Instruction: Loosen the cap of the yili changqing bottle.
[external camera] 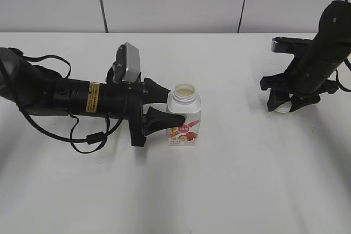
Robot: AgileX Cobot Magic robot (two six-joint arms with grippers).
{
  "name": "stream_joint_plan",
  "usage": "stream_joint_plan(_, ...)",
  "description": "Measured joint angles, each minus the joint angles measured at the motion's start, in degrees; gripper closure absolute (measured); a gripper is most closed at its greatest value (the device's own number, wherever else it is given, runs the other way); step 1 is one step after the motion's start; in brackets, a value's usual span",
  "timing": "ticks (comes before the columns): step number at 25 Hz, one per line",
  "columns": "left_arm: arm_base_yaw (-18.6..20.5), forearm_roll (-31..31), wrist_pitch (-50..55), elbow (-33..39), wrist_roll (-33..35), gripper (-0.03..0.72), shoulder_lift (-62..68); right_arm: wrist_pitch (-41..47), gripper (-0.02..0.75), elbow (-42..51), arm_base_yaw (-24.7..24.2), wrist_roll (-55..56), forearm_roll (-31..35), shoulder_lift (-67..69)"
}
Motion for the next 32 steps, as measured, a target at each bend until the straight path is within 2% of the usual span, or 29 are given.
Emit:
stream_joint_plan(2,0.00,-0.07,0.00,0.00,0.00,0.291,0.00,0.06,0.339,0.00,0.00,0.00,0.00,0.00)
stream_joint_plan(6,0.00,-0.13,0.00,0.00,0.00,0.291,0.00,0.39,0.158,0.00,0.00,0.00,0.00,0.00)
stream_joint_plan(8,0.00,-0.13,0.00,0.00,0.00,0.291,0.00,0.55,0.111,0.00,0.00,0.00,0.00,0.00)
stream_joint_plan(13,0.00,-0.20,0.00,0.00,0.00,0.284,0.00,3.38,0.108,-0.06,0.00,0.00,0.25,0.00)
stream_joint_plan(14,0.00,-0.19,0.00,0.00,0.00,0.260,0.00,4.23,0.111,-0.06,0.00,-0.07,0.30,-0.05)
stream_joint_plan(18,0.40,-0.19,0.25,0.00,0.00,0.088,-0.55,5.76,0.126,-0.06,0.00,-0.12,0.42,-1.70)
stream_joint_plan(19,0.54,-0.19,0.21,0.00,0.00,0.072,-0.84,5.84,0.131,-0.06,0.00,-0.19,0.47,-2.35)
stream_joint_plan(24,2.38,2.17,0.30,0.00,-2.77,0.063,-2.87,6.67,0.142,-0.17,0.00,-0.30,0.92,-6.07)
stream_joint_plan(32,5.50,14.85,2.28,0.00,-12.68,0.092,-7.91,7.76,0.142,-0.38,0.00,-0.50,1.75,-12.90)
